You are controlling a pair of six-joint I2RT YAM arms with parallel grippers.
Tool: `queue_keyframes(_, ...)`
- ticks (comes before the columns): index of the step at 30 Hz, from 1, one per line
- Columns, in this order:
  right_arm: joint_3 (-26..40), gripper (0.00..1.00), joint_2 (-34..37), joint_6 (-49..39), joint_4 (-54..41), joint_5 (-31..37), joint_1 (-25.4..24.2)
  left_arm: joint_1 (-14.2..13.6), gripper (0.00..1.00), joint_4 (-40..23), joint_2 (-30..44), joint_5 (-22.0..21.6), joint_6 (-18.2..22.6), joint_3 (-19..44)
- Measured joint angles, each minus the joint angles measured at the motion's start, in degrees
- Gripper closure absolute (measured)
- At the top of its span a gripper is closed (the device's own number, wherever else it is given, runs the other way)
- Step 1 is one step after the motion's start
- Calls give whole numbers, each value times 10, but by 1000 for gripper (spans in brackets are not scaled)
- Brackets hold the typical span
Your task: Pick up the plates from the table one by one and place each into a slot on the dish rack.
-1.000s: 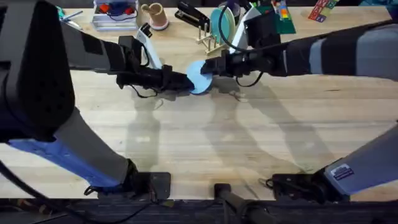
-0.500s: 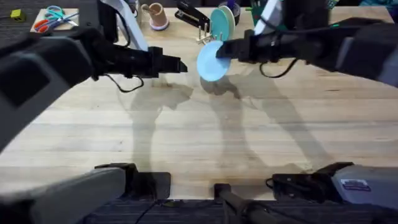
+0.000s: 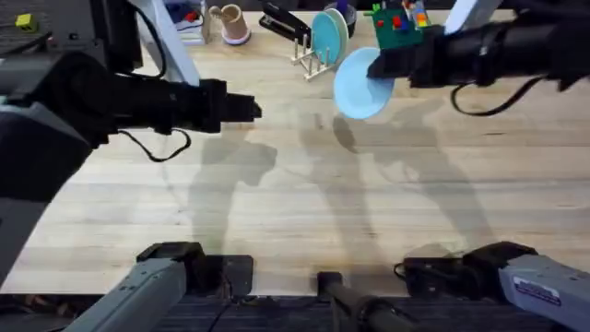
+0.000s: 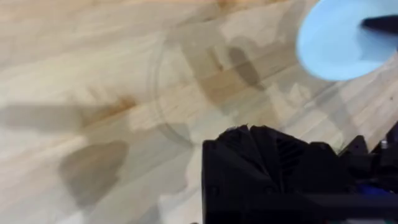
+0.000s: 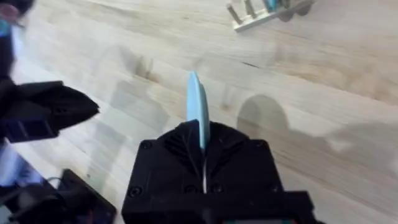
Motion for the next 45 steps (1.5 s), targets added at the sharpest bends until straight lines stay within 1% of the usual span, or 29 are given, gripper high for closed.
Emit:
queue_keyframes(4,55,972,-1,-42,-70,38,0,0,963,-56,-2,-41,-1,34)
queue_keyframes(8,93,972,-1,-77,-115,79,0,0,961,-87,-2,-78,-1,76)
queue_keyframes(9,102,972,-1,-86,-125,88,0,0,941,-92,-2,-85,0,85)
queue_keyframes(10,108,972,-1,-93,-132,93,0,0,892,-95,-2,-93,1,93)
queue_keyframes(11,115,972,-1,-100,-139,99,0,0,835,-98,-2,-98,1,98)
queue_keyframes(12,122,972,-1,-105,-146,107,0,0,751,-102,-2,-103,2,104)
queue_keyframes(13,127,972,-1,-111,-151,114,0,0,630,-102,-2,-107,3,106)
queue_keyframes(16,138,972,-1,-124,-160,138,0,0,164,-103,-2,-114,3,114)
queue_keyframes(17,141,972,-1,-127,-161,146,0,0,45,-104,-2,-115,2,115)
queue_keyframes(18,142,972,-1,-131,-161,150,0,0,17,-104,-2,-116,2,115)
queue_keyframes(25,155,972,-1,-162,-164,167,0,0,6,-104,-2,-122,2,115)
queue_keyframes(31,206,972,8,-188,-171,169,0,0,6,-104,-2,-124,2,115)
queue_keyframes(38,283,972,66,-220,-193,169,1,0,6,-104,-2,-124,2,115)
queue_keyframes(45,356,972,122,-246,-195,169,6,0,5,-104,-2,-124,2,115)
